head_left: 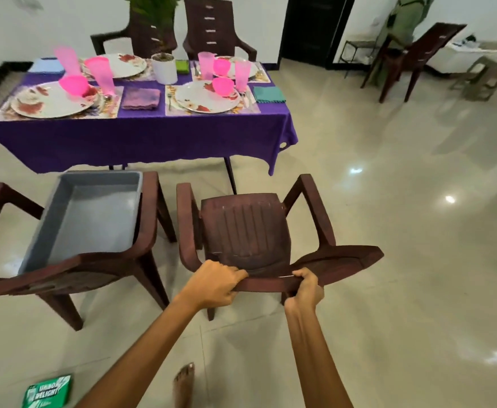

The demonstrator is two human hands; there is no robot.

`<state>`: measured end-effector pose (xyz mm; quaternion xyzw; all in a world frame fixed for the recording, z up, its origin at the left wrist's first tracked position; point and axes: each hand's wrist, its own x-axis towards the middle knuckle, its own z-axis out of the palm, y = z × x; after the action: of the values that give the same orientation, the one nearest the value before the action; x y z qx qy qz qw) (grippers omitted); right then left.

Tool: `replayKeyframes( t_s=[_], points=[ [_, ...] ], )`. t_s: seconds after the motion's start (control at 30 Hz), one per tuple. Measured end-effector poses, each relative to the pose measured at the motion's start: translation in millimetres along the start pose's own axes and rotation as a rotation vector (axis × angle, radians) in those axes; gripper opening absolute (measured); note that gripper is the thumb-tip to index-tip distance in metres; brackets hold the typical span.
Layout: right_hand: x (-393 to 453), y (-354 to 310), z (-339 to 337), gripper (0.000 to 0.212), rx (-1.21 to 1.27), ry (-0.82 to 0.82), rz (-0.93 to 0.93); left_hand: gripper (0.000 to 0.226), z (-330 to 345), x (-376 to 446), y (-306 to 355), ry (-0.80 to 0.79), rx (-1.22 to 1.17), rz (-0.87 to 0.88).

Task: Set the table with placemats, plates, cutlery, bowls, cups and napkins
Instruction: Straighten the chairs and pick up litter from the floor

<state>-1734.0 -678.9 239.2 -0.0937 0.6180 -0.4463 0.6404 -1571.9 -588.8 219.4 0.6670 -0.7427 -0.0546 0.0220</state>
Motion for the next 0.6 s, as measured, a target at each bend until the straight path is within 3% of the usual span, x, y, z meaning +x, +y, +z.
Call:
replayKeyframes(
  t_s=[0.33,0.47,0.6],
  points=[
    [27.8,-20.8,55.1,0.046,0.020,-0.029,0.002,0.038,-21.6,41.8,-34.8,-0.030,0.007,-0.017],
    [42.5,-30.8,66.2,0.034,-0.001,-0.020,-0.002,0.030,-22.0,60.4,-39.5,-0.019,0.030,0.023],
    [50.3,-35.2,75.8,0.036,0.018,-0.031,0.006,0.028,-24.8,72.7,-44.8,-0.018,0.028,0.040]
  ],
)
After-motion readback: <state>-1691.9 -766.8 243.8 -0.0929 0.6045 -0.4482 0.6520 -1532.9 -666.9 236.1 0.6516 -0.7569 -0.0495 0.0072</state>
